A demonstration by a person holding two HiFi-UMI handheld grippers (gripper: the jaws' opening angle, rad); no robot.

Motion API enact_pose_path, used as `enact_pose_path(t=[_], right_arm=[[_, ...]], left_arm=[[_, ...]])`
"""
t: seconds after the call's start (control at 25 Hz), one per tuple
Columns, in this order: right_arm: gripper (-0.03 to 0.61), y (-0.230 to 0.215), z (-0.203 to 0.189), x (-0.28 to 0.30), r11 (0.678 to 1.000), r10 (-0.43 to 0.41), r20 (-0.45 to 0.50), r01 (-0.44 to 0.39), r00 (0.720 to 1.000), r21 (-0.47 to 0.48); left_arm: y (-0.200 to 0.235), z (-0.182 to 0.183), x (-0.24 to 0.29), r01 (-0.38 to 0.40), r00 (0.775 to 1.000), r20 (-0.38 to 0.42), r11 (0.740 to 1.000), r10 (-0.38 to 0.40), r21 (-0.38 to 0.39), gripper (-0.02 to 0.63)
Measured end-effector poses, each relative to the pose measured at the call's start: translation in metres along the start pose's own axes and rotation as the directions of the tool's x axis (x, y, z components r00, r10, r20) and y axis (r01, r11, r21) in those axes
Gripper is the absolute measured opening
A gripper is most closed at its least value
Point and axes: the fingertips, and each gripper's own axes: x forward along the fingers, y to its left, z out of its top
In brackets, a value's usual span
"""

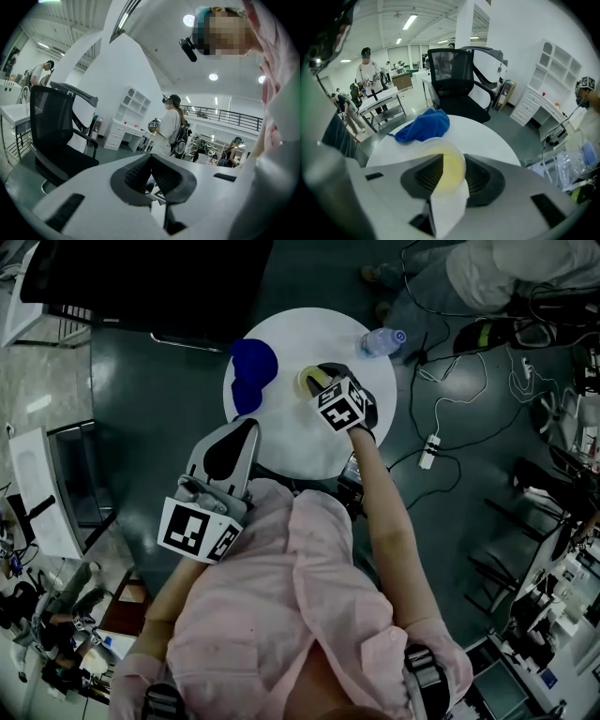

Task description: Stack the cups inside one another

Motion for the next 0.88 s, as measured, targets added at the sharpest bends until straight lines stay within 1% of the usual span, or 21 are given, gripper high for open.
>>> enact_pose_path(t=[0.24,0.4,0.48,0.56,0.6,0.64,0.8,0.88], right_arm=[[0.150,-0.005,0.002,-0.001,1.000,-0.006,0.026,0.005,1.000,0.027],[0.164,-0.011,0.001,-0.002,0.998,-0.006,0.040,0.003,0.999,0.070],[0.163,-0.012,-0.003,-0.001,0.991,0.024,0.046,-0.030,0.999,0.131],[0.163,-0.011,-0.006,-0.001,0.967,0.073,0.075,-0.089,0.995,0.237],[0.163,-0.010,-0.006,-0.001,0.954,0.090,0.087,-0.111,0.992,0.278],[0.163,-0.010,-0.007,-0.002,0.948,0.096,0.091,-0.119,0.991,0.297],[0.163,-0.017,-0.015,-0.003,0.963,0.053,0.065,-0.068,0.996,0.262],[0.168,-0.022,-0.015,-0.005,0.965,0.024,0.066,-0.041,0.997,0.260]], left_arm=[[-0.002,0.000,0.001,0.002,1.000,-0.003,1.000,-0.002,0.003,0.018],[-0.001,0.000,0.001,-0.002,1.000,-0.004,1.000,0.002,0.001,0.018],[-0.001,-0.001,0.002,-0.004,1.000,-0.007,1.000,0.004,0.002,0.018],[-0.001,-0.001,0.003,-0.006,1.000,-0.009,1.000,0.006,0.002,0.018],[-0.001,-0.002,0.003,-0.007,1.000,-0.010,1.000,0.007,0.002,0.018],[-0.001,-0.002,0.003,-0.008,1.000,-0.010,1.000,0.008,0.001,0.018],[-0.002,-0.004,0.004,0.000,1.000,-0.013,1.000,0.000,0.005,0.018],[-0.003,-0.004,0.004,0.003,1.000,-0.013,1.000,-0.003,0.005,0.018]])
